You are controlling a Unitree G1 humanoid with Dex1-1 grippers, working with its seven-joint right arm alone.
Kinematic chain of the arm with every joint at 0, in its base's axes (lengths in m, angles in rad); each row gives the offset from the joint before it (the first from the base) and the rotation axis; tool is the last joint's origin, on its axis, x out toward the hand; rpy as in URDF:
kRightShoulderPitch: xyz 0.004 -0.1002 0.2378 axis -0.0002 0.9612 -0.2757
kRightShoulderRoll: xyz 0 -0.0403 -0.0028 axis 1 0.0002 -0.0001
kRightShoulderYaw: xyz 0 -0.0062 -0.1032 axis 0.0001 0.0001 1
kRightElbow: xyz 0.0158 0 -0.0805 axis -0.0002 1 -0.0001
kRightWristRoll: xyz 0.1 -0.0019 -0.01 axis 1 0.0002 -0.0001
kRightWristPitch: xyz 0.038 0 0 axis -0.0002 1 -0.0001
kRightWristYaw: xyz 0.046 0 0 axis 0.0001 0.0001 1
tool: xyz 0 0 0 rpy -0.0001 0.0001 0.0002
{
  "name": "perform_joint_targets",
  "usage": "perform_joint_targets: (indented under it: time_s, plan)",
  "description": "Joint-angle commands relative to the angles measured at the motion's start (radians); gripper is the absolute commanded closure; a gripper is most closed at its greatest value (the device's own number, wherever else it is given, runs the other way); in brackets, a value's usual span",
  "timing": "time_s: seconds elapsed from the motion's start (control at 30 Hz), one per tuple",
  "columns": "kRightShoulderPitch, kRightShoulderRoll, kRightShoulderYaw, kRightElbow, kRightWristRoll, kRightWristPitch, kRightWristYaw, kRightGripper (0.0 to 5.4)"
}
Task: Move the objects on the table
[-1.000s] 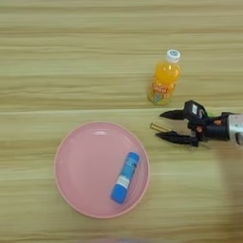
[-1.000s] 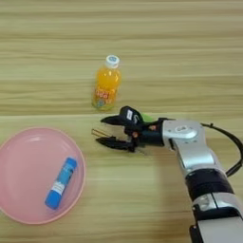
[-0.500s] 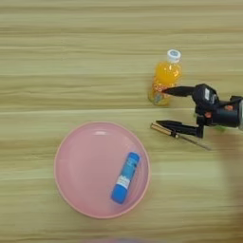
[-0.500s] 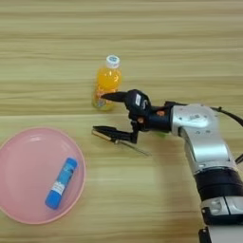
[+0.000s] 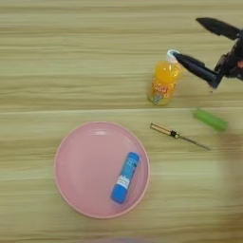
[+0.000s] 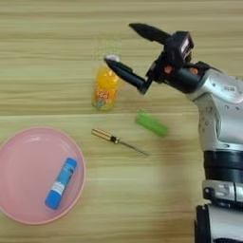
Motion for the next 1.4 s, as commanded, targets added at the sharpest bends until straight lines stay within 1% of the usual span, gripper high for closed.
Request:
perform_joint_targets:
  time_s: [0.03,0.13,0.23,0.3,0.37,0.43,0.5,0.7,0.8,0.87,1.0,1.4]
  plan:
    - [-0.117,-0.007,-0.025,0.019,-0.012,0.022,-0.122,0.04]
    - [-0.104,-0.005,0.019,0.022,-0.046,0.067,-0.149,0.04]
    - [-0.11,-0.004,0.047,0.085,-0.082,0.116,-0.169,0.04]
    - [-0.114,0.0,0.072,0.133,-0.112,0.131,-0.172,0.04]
    - [-0.125,0.014,0.086,0.177,-0.136,0.133,-0.19,0.04]
    - [-0.148,0.031,0.094,0.228,-0.164,0.122,-0.225,0.04]
    - [-0.164,0.042,0.092,0.253,-0.176,0.111,-0.252,0.04]
    - [-0.184,0.068,0.113,0.307,-0.217,0.089,-0.277,0.04]
    - [-0.21,0.099,0.125,0.386,-0.246,0.066,-0.305,0.04]
    - [-0.222,0.11,0.124,0.425,-0.256,0.048,-0.316,0.04]
    - [-0.227,0.113,0.12,0.453,-0.263,0.03,-0.316,0.04]
    - [-0.216,0.105,0.109,0.442,-0.256,0.032,-0.297,0.04]
